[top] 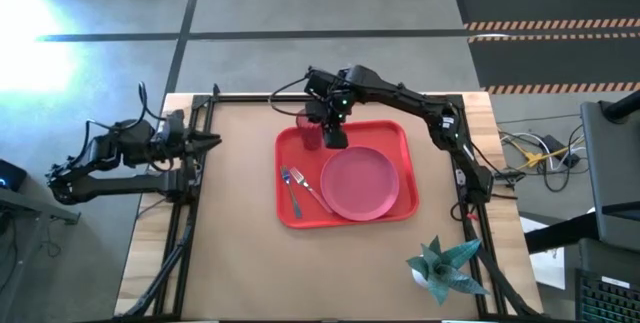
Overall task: Pick and place plate/cup/fork/spoon on tray
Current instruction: Put the red cup on the top right of the red tray
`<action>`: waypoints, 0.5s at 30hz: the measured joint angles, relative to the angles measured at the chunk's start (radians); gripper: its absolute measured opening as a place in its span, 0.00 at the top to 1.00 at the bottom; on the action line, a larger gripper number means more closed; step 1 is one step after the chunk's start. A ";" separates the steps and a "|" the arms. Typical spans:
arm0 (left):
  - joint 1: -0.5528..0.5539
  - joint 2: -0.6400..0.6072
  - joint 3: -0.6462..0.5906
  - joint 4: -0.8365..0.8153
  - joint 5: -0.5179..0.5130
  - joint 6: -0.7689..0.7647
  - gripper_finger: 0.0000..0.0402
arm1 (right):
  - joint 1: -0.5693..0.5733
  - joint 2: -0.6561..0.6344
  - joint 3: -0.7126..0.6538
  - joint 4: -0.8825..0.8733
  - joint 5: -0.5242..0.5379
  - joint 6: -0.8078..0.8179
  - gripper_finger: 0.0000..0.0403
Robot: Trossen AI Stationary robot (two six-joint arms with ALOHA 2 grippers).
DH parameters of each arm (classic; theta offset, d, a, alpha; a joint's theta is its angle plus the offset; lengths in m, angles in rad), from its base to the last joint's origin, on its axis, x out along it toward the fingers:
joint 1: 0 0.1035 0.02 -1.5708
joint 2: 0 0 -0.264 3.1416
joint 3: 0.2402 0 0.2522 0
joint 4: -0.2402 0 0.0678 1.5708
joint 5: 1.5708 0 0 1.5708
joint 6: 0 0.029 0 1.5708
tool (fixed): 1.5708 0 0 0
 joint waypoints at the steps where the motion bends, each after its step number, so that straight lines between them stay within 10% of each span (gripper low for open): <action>1: 0.000 0.000 0.003 -0.001 0.000 -0.007 0.91 | 0.001 0.000 0.000 0.000 0.000 -0.004 0.58; 15: 0.000 -0.007 0.016 -0.001 0.000 -0.009 0.91 | 0.007 0.008 0.000 0.068 -0.088 0.016 0.58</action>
